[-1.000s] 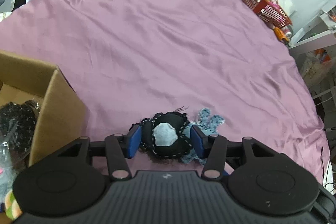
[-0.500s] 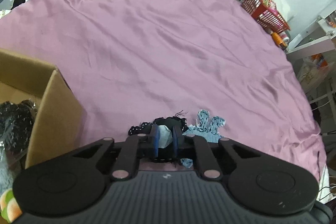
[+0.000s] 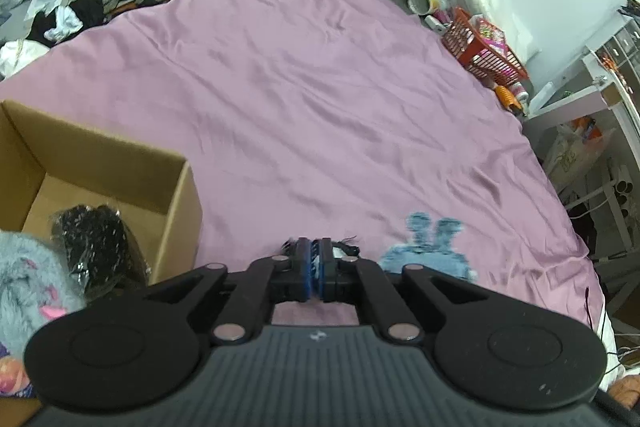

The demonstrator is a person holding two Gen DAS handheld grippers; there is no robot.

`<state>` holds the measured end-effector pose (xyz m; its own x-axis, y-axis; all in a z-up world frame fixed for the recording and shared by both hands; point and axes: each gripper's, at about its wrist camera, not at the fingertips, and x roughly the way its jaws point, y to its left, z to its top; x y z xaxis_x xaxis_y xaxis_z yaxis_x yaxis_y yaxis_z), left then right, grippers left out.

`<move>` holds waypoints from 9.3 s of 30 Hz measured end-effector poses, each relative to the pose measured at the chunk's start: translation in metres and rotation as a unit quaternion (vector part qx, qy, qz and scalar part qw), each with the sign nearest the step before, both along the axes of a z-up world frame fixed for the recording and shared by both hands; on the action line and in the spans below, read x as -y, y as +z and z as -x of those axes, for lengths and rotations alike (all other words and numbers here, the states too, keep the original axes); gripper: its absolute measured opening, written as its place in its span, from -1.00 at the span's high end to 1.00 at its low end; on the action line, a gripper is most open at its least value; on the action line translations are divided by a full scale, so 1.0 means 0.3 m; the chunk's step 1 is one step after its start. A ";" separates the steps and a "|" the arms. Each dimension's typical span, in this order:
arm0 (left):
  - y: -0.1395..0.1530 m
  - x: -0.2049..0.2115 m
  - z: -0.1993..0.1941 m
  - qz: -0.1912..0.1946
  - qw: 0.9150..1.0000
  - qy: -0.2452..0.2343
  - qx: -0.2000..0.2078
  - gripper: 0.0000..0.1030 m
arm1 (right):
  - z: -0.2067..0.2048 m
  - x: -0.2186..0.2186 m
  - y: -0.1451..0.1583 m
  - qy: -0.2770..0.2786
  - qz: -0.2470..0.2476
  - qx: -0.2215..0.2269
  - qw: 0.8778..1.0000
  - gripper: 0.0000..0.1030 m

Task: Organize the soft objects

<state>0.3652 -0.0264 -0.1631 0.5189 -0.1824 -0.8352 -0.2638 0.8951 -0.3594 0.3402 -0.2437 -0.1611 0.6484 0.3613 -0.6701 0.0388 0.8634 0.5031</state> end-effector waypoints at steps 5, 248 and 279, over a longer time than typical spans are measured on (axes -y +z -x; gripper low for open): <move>-0.041 0.025 -0.013 0.004 1.000 -0.011 -0.029 0.77 | 0.013 0.014 0.006 -0.010 0.037 -0.004 0.999 0.85; 0.695 -0.244 1.261 -0.164 0.971 -0.034 0.170 -0.92 | 0.964 -0.247 0.611 0.107 0.177 0.144 0.968 -1.00; 0.704 -0.247 1.264 -0.170 0.970 -0.034 0.169 -0.92 | 0.964 -0.242 0.607 0.110 0.180 0.142 0.967 -1.00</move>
